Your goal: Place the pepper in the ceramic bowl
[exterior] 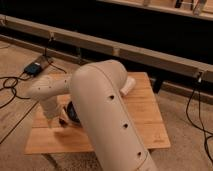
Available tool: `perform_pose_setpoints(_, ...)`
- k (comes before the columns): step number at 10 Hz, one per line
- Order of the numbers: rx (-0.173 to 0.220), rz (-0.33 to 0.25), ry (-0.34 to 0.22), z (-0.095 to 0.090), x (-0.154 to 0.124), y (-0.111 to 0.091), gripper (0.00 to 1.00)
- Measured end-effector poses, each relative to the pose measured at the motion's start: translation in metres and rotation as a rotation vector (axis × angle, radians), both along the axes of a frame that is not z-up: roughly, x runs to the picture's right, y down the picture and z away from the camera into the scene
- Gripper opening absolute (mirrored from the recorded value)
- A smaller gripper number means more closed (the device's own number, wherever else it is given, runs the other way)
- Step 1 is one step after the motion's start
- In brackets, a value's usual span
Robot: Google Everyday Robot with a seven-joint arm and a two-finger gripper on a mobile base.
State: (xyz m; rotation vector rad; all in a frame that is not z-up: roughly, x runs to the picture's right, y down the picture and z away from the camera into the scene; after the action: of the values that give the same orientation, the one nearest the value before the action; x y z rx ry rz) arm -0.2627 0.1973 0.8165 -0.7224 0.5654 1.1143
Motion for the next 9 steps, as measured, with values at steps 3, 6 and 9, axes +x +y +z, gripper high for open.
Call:
perform_pose_setpoints(3, 0.001, 0.021, -0.009, 0.016, 0.001, -0.009, 0.65)
perform_pose_setpoints(6, 0.003, 0.036, -0.033, 0.026, -0.004, -0.016, 0.65)
perform_pose_setpoints(9, 0.006, 0.028, -0.054, 0.03, -0.007, -0.016, 0.43)
